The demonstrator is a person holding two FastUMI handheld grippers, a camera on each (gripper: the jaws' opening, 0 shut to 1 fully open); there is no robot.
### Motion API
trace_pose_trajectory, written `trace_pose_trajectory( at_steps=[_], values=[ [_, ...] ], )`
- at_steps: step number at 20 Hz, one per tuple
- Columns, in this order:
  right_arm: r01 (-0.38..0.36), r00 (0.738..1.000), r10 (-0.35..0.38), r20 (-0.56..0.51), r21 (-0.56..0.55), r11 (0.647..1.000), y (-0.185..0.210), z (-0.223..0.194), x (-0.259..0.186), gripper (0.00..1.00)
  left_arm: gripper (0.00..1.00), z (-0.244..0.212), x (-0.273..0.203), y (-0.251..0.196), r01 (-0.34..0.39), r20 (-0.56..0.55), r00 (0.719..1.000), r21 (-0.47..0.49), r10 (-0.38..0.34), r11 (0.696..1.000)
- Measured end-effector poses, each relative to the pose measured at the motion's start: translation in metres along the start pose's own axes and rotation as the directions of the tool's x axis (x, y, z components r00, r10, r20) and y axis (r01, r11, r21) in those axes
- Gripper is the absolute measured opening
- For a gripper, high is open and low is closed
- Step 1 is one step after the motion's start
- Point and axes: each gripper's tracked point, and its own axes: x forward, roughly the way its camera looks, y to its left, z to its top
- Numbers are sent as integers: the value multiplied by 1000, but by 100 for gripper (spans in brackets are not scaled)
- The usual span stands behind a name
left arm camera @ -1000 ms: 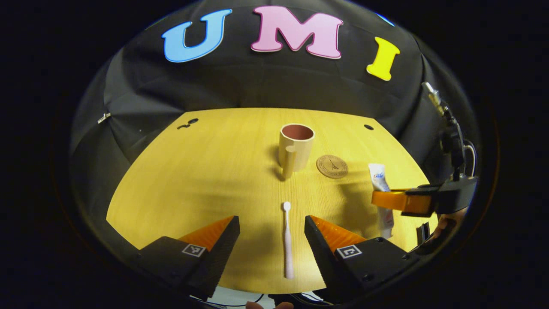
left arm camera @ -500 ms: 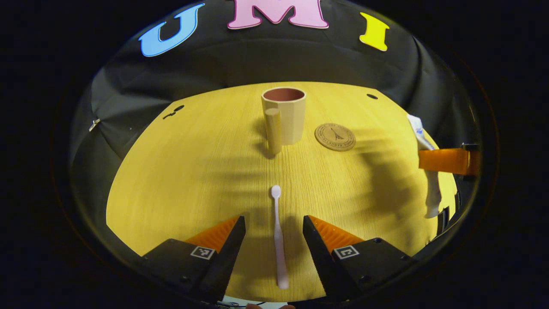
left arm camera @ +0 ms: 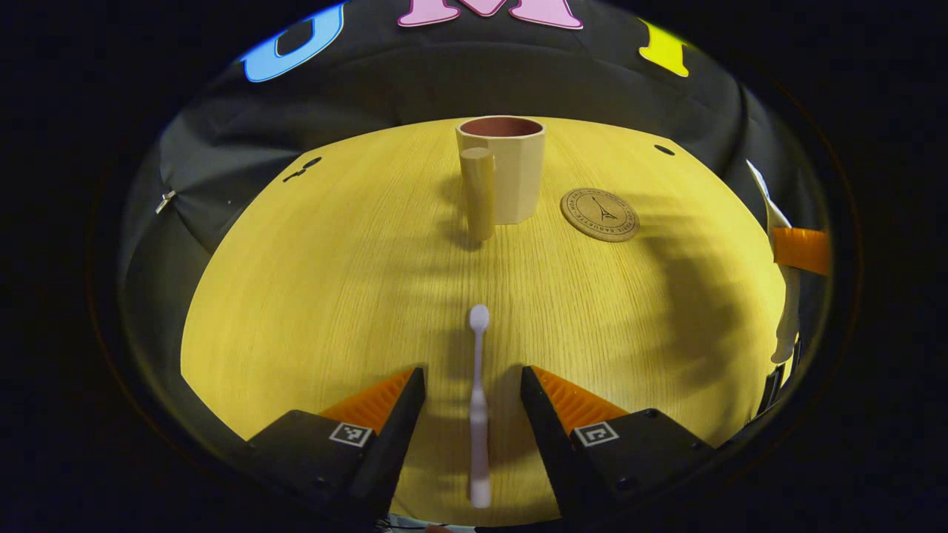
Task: Put the toothbrush and toothpaste on the desktop into the cup, then pick up the cup and place it on the coaster on the desktop.
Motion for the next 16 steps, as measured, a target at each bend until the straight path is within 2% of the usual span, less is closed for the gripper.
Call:
trace_pose_trajectory(
  at_steps=[2, 3, 5, 8, 10, 12, 14, 15, 16],
  values=[
    [-23, 1000, 23, 5, 4, 1000, 2, 5, -1, 31, 82, -1, 1, -5, 31, -15, 999, -18, -31, 999],
    [-30, 1000, 30, 6, 7, 1000, 2, 6, -1, 31, 78, -2, 2, -7, 45, -21, 999, -33, -46, 998],
    [-45, 999, 45, 5, 15, 999, 2, 7, -2, 31, 64, -2, 3, -6, 52, -37, 998, -43, -54, 998],
    [-57, 998, 56, 14, 29, 998, -2, 10, -3, 31, 58, -3, 3, -8, 67, -68, 995, 0, -67, 998],
    [-62, 998, 61, 20, 43, 997, -2, 12, -5, 31, 51, -3, 2, -11, 88, -84, 993, 38, -85, 995],
    [-60, 998, 59, 31, 57, 997, -9, 15, -5, 31, 39, -1, 0, -17, 103, -90, 991, 75, -96, 992],
    [-57, 997, 53, 49, 72, 996, -16, 18, -7, 31, 12, 0, 2, -18, 78, -83, 994, 105, -69, 991],
    [-53, 997, 49, 56, 77, 996, -19, 19, -8, 31, 7, 0, 2, -19, 71, -79, 995, 114, -63, 991],
    [-51, 997, 46, 66, 84, 995, -20, 20, -10, 31, 8, 0, 2, -19, 70, -75, 995, 118, -61, 991]
  ],
)
